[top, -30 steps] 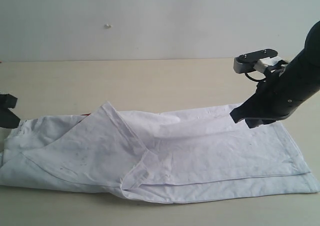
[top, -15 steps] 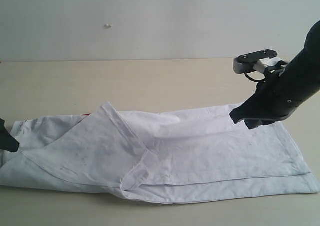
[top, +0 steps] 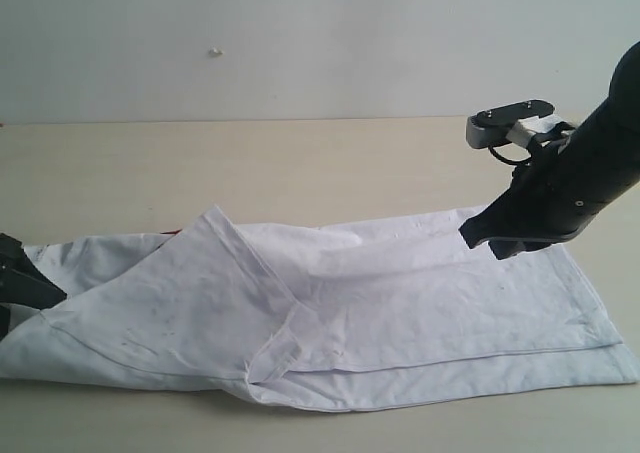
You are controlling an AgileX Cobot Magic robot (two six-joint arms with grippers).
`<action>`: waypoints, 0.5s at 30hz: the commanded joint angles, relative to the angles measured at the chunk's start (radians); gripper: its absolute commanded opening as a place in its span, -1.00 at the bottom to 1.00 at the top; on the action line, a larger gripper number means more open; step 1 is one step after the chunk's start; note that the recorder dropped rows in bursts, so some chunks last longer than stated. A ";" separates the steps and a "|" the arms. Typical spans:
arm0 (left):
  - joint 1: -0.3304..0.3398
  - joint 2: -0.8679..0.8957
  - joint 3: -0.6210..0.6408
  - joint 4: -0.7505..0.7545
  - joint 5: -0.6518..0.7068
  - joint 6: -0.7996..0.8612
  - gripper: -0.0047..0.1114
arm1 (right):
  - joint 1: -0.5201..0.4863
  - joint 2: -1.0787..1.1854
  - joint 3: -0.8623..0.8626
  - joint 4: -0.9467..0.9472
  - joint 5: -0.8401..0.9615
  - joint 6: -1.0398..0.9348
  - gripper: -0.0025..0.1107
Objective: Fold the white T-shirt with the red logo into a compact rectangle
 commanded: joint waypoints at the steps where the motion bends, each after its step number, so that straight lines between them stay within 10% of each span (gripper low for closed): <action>1: -0.001 0.046 0.009 -0.032 0.058 0.048 0.25 | -0.007 -0.011 0.000 0.002 0.000 -0.009 -0.96; 15: -0.001 0.050 -0.041 -0.153 0.224 0.124 0.25 | -0.007 -0.011 0.000 0.002 0.008 -0.009 -0.96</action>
